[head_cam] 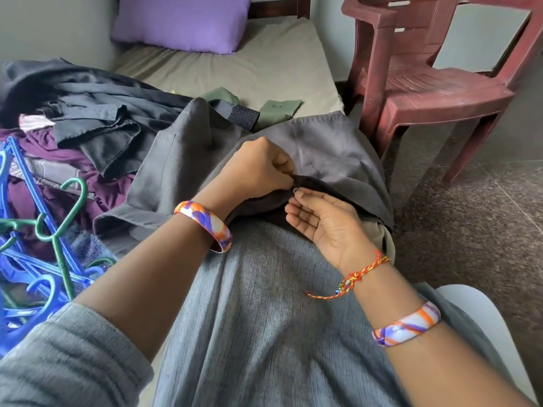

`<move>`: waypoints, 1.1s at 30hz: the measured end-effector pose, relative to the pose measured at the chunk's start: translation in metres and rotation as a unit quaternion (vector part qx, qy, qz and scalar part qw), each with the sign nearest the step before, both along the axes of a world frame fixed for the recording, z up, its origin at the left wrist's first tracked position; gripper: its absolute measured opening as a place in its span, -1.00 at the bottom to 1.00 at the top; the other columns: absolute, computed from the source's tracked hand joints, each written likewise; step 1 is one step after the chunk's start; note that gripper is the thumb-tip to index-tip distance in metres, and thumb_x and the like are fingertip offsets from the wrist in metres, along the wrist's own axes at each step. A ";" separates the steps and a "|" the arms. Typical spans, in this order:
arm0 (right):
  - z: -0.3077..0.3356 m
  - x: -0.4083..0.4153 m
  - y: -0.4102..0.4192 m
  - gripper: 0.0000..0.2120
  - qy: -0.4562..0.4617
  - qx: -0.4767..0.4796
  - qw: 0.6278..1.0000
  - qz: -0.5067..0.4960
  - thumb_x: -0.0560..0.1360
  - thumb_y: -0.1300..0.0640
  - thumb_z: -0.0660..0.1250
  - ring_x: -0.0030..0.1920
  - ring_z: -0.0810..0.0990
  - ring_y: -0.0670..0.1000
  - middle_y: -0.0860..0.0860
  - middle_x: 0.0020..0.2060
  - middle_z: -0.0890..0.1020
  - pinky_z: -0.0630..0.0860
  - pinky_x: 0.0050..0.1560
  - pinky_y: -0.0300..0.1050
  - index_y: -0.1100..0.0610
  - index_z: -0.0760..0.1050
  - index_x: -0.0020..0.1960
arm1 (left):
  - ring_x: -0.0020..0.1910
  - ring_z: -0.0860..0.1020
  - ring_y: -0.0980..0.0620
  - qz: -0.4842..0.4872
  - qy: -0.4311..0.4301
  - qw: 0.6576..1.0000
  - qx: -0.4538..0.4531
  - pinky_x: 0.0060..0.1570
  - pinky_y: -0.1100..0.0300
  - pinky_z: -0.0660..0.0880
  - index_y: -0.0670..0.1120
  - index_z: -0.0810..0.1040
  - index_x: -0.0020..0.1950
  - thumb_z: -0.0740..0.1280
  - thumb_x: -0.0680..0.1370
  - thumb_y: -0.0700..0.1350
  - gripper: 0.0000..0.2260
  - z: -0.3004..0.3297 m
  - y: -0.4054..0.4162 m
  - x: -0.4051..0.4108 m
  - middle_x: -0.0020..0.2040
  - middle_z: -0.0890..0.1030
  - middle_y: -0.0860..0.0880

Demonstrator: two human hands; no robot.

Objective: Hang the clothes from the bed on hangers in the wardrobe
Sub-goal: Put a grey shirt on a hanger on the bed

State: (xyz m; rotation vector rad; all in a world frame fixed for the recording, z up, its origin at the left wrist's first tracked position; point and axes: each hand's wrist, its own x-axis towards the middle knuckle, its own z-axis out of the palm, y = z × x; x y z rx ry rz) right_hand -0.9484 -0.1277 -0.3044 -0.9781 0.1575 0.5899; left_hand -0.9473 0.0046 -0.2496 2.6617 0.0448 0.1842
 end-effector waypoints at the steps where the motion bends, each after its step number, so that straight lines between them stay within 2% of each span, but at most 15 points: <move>1: 0.000 0.001 0.000 -0.88 0.002 -0.008 1.000 0.001 0.48 0.33 0.33 -0.44 0.60 -0.09 0.01 -0.46 0.61 0.59 -0.38 -0.25 0.17 0.53 -0.20 | -0.23 0.53 0.16 -0.011 -0.004 1.000 0.007 -0.12 0.29 0.48 -0.06 0.69 -0.10 0.42 0.39 -0.19 -0.88 0.001 -0.001 -0.001 -0.21 0.63 0.05; 6: -0.002 0.003 -0.001 -0.85 0.036 -0.003 0.999 -0.015 0.48 0.35 0.31 -0.47 0.61 -0.10 -0.02 -0.49 0.60 0.56 -0.42 -0.29 0.16 0.51 -0.22 | -0.16 0.59 0.11 -0.054 0.001 0.998 0.017 0.00 0.21 0.49 -0.09 0.70 -0.05 0.38 0.41 -0.24 -0.83 0.003 -0.008 -0.008 -0.14 0.68 0.00; 9: -0.003 0.004 -0.002 -0.84 0.040 -0.002 0.999 -0.027 0.46 0.38 0.31 -0.48 0.60 -0.11 -0.01 -0.51 0.61 0.54 -0.44 -0.33 0.17 0.51 -0.23 | -0.35 0.51 0.26 -0.062 0.062 0.996 -0.034 -0.10 0.32 0.49 -0.11 0.68 0.01 0.34 0.46 -0.29 -0.80 0.003 -0.004 -0.008 -0.22 0.65 -0.02; 11: -0.003 0.004 -0.002 -0.85 0.028 -0.011 0.999 -0.025 0.45 0.36 0.33 -0.49 0.60 -0.12 -0.01 -0.51 0.61 0.53 -0.44 -0.34 0.17 0.51 -0.24 | -0.44 0.49 0.21 -0.036 0.102 0.988 -0.111 -0.19 0.29 0.54 -0.17 0.66 0.02 0.29 0.47 -0.36 -0.78 0.000 -0.002 -0.008 -0.33 0.61 -0.06; 13: -0.003 0.004 -0.001 -0.87 0.015 -0.022 0.999 -0.024 0.44 0.35 0.35 -0.49 0.59 -0.13 -0.02 -0.50 0.61 0.52 -0.45 -0.35 0.17 0.52 -0.23 | -0.51 0.48 0.17 0.016 0.084 0.983 -0.165 -0.32 0.27 0.54 -0.19 0.67 -0.04 0.30 0.44 -0.41 -0.77 -0.006 0.000 -0.007 -0.46 0.57 0.00; 15: -0.003 0.004 0.001 -0.88 0.004 -0.024 0.999 -0.027 0.45 0.35 0.35 -0.48 0.59 -0.13 -0.02 -0.49 0.61 0.54 -0.43 -0.34 0.18 0.52 -0.21 | -0.50 0.49 0.12 0.048 0.057 0.980 -0.183 -0.34 0.24 0.54 -0.18 0.68 -0.09 0.37 0.40 -0.39 -0.81 -0.011 -0.001 -0.008 -0.51 0.56 0.05; 17: -0.004 0.003 0.001 -0.91 0.001 -0.007 1.000 -0.025 0.49 0.30 0.32 -0.45 0.61 -0.11 0.01 -0.47 0.62 0.58 -0.37 -0.30 0.19 0.52 -0.19 | -0.50 0.50 0.15 0.056 0.032 0.983 -0.172 -0.32 0.28 0.54 -0.21 0.68 -0.12 0.42 0.38 -0.35 -0.87 -0.015 -0.003 -0.010 -0.48 0.57 0.07; 20: -0.007 -0.001 0.001 -0.92 -0.013 0.000 1.000 -0.022 0.47 0.23 0.37 -0.40 0.61 -0.08 0.03 -0.42 0.63 0.61 -0.30 -0.24 0.20 0.54 -0.20 | -0.54 0.44 0.35 0.023 0.002 0.996 -0.090 -0.42 0.53 0.37 -0.14 0.69 -0.14 0.44 0.37 -0.27 -0.89 -0.015 -0.005 -0.015 -0.40 0.55 0.05; 24: -0.012 -0.005 0.004 -0.79 -0.021 -0.007 0.999 -0.027 0.45 0.39 0.32 -0.48 0.55 -0.13 -0.03 -0.51 0.60 0.58 -0.37 -0.28 0.20 0.45 -0.31 | -0.52 0.43 0.33 -0.008 0.021 0.999 -0.027 -0.44 0.54 0.30 -0.12 0.70 -0.15 0.46 0.35 -0.23 -0.90 -0.012 -0.008 -0.020 -0.44 0.48 0.11; 26: -0.017 -0.008 0.005 -0.77 -0.029 -0.005 0.999 -0.016 0.46 0.41 0.30 -0.47 0.56 -0.13 -0.03 -0.50 0.59 0.58 -0.37 -0.28 0.19 0.43 -0.32 | -0.51 0.43 0.34 -0.003 0.059 0.998 -0.034 -0.42 0.54 0.32 -0.07 0.69 -0.16 0.46 0.35 -0.25 -0.88 -0.011 -0.003 -0.018 -0.51 0.48 0.17; 30: -0.027 -0.014 0.001 -0.80 -0.089 -0.028 0.996 -0.012 0.47 0.43 0.28 -0.45 0.60 -0.11 -0.02 -0.48 0.61 0.57 -0.39 -0.28 0.19 0.45 -0.25 | -0.54 0.43 0.23 0.016 0.186 0.969 -0.163 -0.45 0.44 0.40 -0.12 0.65 -0.23 0.45 0.39 -0.32 -0.89 -0.014 0.009 -0.015 -0.56 0.53 0.10; 33: -0.032 -0.015 -0.001 -0.84 -0.130 -0.047 0.990 -0.011 0.47 0.42 0.28 -0.43 0.62 -0.11 -0.03 -0.45 0.63 0.58 -0.38 -0.28 0.20 0.48 -0.19 | -0.57 0.47 0.24 0.038 0.239 0.923 -0.300 -0.52 0.45 0.39 -0.15 0.58 -0.25 0.38 0.43 -0.39 -0.85 -0.021 0.010 -0.016 -0.55 0.56 0.05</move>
